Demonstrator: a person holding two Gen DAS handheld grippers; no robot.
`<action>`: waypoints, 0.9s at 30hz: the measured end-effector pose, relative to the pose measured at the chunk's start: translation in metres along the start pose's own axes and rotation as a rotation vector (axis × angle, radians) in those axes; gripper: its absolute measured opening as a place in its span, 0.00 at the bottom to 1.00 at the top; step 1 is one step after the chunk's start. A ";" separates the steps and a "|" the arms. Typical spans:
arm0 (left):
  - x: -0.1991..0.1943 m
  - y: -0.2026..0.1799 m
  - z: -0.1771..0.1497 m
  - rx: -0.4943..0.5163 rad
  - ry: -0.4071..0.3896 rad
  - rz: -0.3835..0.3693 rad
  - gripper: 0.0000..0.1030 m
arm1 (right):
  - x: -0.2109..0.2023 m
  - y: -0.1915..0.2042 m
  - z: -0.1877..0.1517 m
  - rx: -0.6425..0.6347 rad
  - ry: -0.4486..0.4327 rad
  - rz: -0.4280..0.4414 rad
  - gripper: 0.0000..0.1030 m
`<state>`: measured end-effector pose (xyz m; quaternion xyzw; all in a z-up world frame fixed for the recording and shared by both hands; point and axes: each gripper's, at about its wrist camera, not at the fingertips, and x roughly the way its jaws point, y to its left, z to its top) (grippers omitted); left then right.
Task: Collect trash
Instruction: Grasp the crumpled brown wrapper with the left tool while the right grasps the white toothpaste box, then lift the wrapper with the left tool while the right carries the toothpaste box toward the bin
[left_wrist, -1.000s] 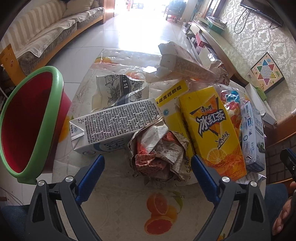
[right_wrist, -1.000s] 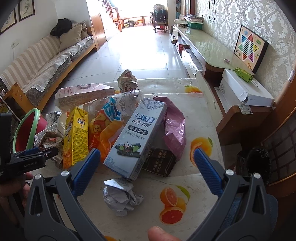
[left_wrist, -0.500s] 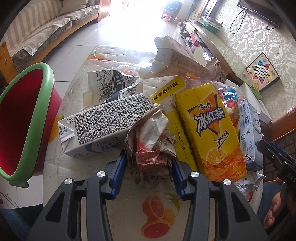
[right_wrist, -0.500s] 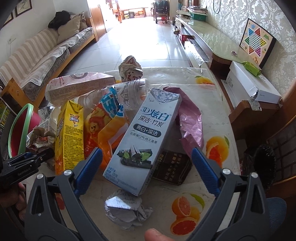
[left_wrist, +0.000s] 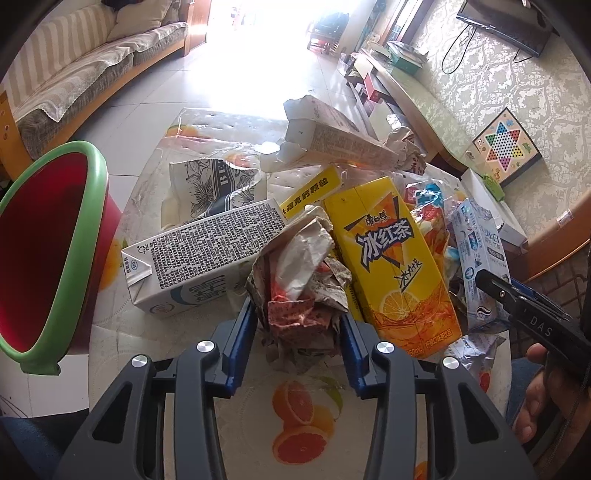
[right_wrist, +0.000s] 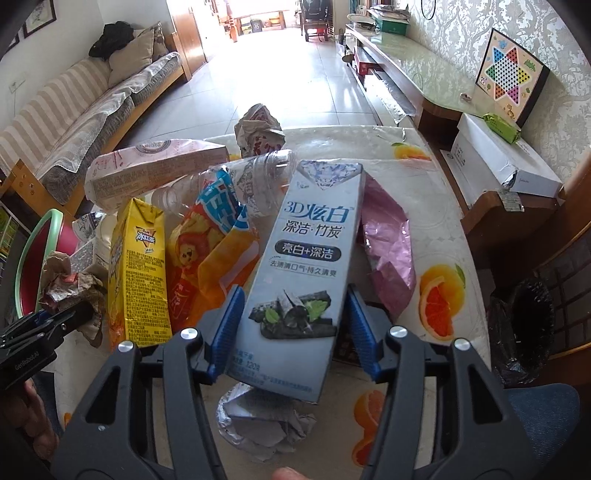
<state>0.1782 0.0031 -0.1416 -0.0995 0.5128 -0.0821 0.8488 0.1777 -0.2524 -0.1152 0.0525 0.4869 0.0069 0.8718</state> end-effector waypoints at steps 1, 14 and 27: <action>-0.004 0.000 -0.001 0.001 -0.007 -0.006 0.39 | -0.005 -0.001 0.000 0.004 -0.011 0.003 0.51; -0.032 -0.002 -0.012 0.017 -0.054 -0.009 0.37 | -0.023 -0.008 -0.013 0.014 -0.017 -0.009 0.48; -0.043 -0.006 -0.014 0.049 -0.075 -0.003 0.38 | 0.007 -0.007 -0.026 -0.030 0.058 -0.049 0.76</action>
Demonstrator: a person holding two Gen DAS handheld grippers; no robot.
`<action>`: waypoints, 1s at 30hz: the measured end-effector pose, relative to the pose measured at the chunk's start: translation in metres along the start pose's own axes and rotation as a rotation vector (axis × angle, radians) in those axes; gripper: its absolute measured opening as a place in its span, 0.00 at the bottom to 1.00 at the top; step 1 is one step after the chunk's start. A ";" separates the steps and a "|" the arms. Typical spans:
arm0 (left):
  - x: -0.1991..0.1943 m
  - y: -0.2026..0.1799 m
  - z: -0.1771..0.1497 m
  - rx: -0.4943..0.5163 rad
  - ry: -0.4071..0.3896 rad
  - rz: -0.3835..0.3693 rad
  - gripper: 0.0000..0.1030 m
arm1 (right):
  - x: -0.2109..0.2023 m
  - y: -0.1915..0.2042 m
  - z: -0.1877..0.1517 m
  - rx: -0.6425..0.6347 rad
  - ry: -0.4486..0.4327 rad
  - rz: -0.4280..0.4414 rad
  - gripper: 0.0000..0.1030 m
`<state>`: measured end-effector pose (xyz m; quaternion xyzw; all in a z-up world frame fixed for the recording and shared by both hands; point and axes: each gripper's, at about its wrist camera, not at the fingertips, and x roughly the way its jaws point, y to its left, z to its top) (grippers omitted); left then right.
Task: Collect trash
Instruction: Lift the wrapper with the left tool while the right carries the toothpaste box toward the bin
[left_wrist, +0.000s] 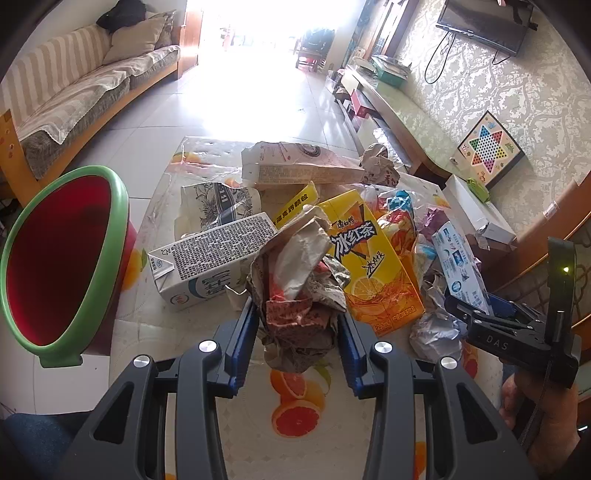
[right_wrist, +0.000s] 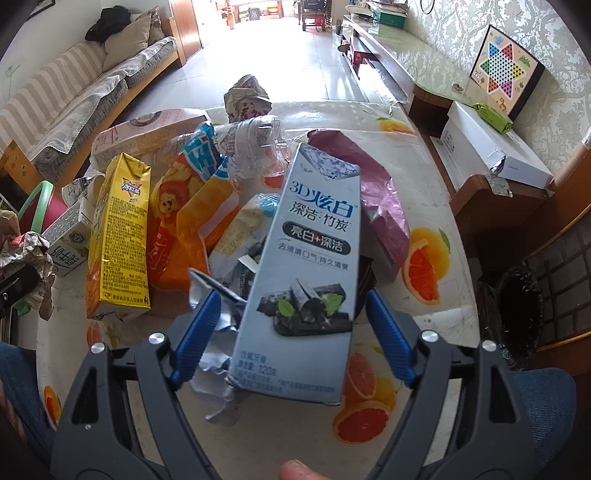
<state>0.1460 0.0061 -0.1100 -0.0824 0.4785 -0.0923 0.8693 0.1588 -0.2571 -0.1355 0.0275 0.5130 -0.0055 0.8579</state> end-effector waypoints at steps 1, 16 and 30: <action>0.000 0.000 0.000 0.001 -0.001 -0.002 0.38 | 0.000 0.000 0.000 0.006 -0.003 0.003 0.75; -0.015 -0.007 0.005 0.018 -0.047 -0.021 0.38 | -0.037 -0.002 0.006 0.083 -0.096 0.079 0.48; -0.082 0.033 0.025 -0.024 -0.202 0.036 0.38 | -0.117 0.064 0.027 -0.065 -0.291 0.233 0.48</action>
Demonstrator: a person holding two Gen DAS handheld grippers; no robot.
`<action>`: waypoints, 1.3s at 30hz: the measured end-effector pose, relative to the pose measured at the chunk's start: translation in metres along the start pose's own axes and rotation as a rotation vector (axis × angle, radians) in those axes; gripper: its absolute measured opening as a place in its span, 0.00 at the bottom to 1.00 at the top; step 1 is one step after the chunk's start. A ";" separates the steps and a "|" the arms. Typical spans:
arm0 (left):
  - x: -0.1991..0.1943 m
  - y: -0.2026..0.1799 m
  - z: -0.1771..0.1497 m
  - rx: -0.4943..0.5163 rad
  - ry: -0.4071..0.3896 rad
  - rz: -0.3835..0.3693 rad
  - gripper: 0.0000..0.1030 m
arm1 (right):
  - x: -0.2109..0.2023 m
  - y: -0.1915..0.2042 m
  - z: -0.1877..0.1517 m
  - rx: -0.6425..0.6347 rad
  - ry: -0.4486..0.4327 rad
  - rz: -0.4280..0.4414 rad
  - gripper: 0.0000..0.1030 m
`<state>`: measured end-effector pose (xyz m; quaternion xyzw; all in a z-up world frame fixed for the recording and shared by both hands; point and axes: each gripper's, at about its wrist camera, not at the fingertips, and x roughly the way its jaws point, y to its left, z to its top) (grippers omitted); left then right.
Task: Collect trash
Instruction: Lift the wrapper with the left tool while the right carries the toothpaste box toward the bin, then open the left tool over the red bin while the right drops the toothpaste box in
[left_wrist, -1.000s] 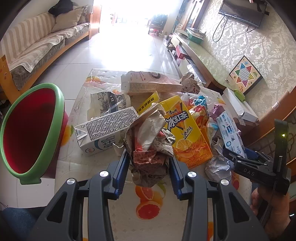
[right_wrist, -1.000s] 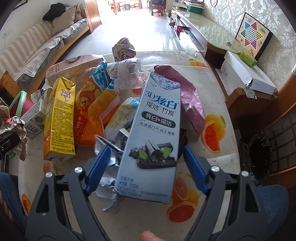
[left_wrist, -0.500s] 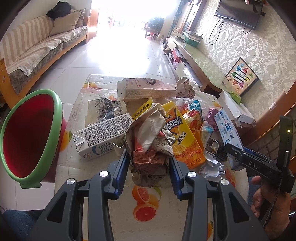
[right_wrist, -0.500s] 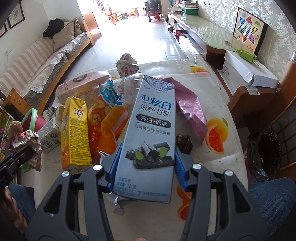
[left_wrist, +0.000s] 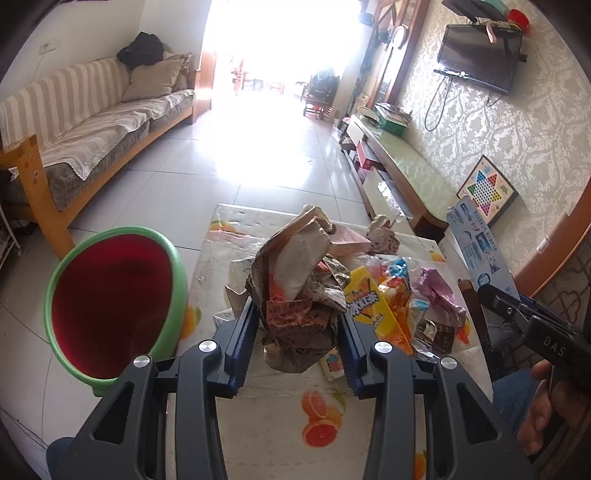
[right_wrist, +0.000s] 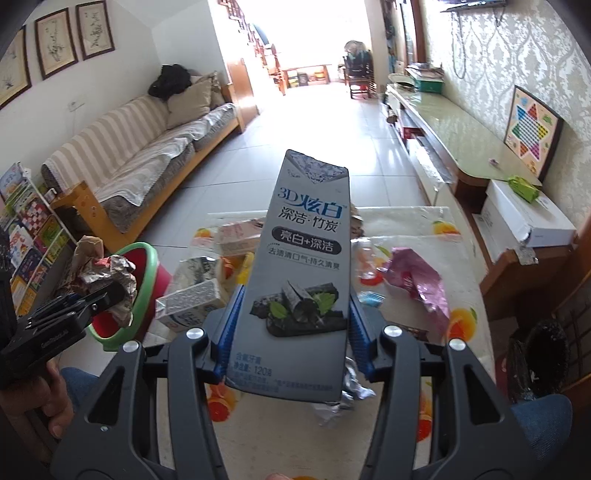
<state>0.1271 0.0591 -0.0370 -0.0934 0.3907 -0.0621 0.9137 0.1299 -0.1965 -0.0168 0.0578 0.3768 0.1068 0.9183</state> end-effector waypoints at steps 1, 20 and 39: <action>-0.002 0.010 0.003 -0.016 -0.008 0.016 0.38 | 0.003 0.010 0.002 -0.024 -0.006 0.015 0.48; 0.016 0.198 0.022 -0.296 0.025 0.217 0.38 | 0.086 0.176 0.023 -0.243 0.033 0.255 0.48; 0.002 0.243 -0.004 -0.458 -0.016 0.261 0.84 | 0.125 0.250 0.024 -0.334 0.082 0.325 0.48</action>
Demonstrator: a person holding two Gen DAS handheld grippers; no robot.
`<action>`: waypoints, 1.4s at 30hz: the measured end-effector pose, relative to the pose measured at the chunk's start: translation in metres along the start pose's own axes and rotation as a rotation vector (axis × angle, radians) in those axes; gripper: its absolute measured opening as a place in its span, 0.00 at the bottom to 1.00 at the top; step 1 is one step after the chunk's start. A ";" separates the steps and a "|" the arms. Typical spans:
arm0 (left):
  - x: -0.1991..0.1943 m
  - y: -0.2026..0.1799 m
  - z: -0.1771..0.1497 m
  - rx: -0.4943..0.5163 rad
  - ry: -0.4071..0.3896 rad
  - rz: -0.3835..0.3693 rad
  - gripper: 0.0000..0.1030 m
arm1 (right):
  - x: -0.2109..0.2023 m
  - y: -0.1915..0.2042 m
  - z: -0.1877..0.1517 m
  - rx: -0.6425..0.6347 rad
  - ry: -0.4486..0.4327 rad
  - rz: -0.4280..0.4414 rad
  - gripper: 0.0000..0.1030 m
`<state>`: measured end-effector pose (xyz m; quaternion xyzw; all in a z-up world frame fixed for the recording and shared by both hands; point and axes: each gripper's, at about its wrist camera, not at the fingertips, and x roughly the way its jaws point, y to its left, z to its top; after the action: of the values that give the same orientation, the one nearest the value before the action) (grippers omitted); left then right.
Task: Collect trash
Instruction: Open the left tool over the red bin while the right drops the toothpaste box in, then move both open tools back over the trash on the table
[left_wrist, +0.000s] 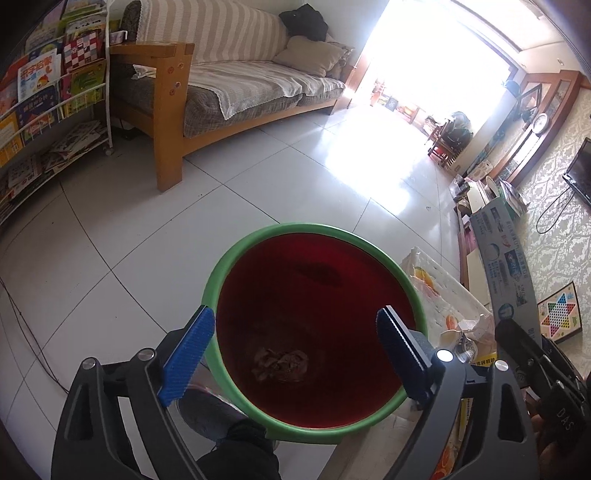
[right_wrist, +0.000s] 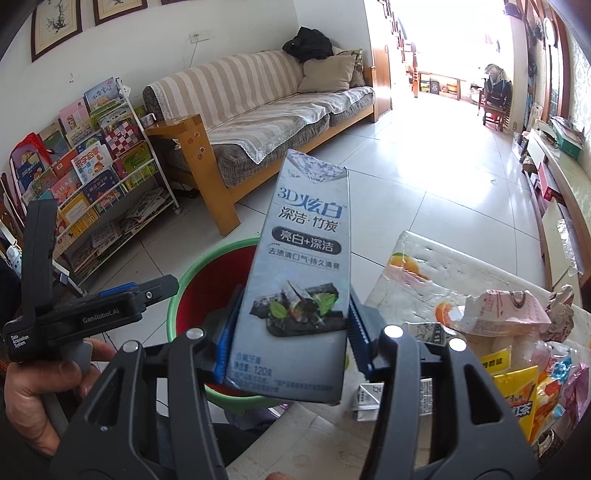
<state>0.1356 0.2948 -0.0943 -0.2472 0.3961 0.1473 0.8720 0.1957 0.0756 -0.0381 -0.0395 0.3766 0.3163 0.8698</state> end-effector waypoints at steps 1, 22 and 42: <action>-0.002 0.002 0.000 -0.005 -0.007 0.003 0.85 | 0.005 0.004 0.000 -0.004 0.005 0.006 0.48; -0.017 0.021 -0.001 -0.029 -0.055 0.012 0.93 | 0.032 0.024 0.000 -0.024 0.041 0.014 0.95; -0.038 -0.119 -0.048 0.281 0.004 -0.114 0.93 | -0.130 -0.078 -0.067 0.151 -0.047 -0.164 0.95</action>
<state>0.1347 0.1670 -0.0549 -0.1449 0.3997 0.0401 0.9042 0.1317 -0.0749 -0.0112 0.0030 0.3743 0.2156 0.9019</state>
